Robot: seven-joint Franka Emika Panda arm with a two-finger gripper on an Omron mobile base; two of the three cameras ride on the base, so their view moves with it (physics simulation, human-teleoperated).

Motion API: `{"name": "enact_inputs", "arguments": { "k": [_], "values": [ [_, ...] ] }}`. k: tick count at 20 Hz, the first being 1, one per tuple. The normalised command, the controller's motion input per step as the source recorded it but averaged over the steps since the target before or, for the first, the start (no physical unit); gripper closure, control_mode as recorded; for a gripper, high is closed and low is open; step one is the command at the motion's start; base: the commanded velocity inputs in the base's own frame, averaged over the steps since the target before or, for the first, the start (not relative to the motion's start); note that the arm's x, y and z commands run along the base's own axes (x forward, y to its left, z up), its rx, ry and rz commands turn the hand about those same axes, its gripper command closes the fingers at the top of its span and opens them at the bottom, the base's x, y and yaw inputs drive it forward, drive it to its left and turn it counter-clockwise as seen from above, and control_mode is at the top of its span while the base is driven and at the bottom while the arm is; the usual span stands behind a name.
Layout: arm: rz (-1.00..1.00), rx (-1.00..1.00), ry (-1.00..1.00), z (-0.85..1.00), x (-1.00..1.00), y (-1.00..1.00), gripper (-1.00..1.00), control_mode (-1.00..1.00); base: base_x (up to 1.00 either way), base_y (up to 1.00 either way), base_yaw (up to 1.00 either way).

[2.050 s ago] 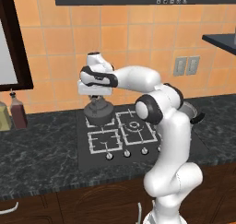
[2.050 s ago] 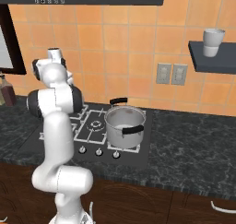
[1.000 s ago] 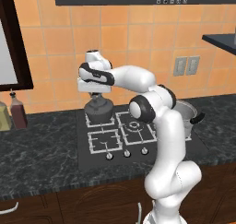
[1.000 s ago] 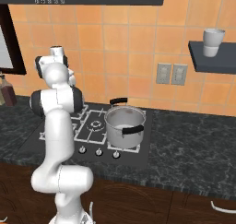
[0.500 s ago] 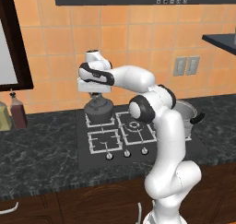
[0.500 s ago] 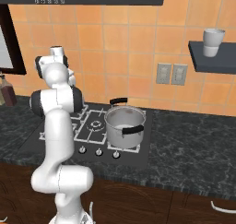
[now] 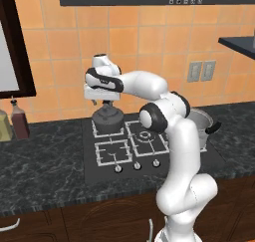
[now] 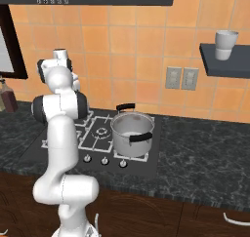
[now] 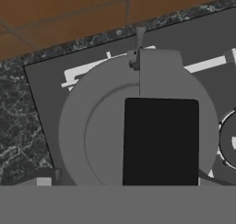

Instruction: Pick the kettle from the counter and place it on a stove burner. Then turn the burner on.

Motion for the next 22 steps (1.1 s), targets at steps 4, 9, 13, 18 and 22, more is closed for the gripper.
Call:
{"name": "enact_inputs", "arguments": {
  "k": [4, 9, 13, 18, 22],
  "values": [
    [-0.01, 0.00, 0.00, 0.01, 0.00, 0.00, -1.00, -1.00, 0.00, 0.00, 0.00],
    [-0.10, 0.00, 0.00, 0.09, 0.00, -0.09, -1.00, -1.00, 0.00, 0.00, 0.00],
    [-0.15, 0.00, 0.04, 0.09, 0.00, -0.14, -1.00, -1.00, 0.00, 0.00, 0.00],
    [-0.13, 0.00, 0.03, 0.00, 0.00, -0.01, -1.00, -1.00, 0.00, 0.00, 0.00],
    [-0.07, 0.00, 0.00, 0.04, 0.12, 0.00, -1.00, -1.00, 0.00, 0.00, 0.00]
  ]
}}
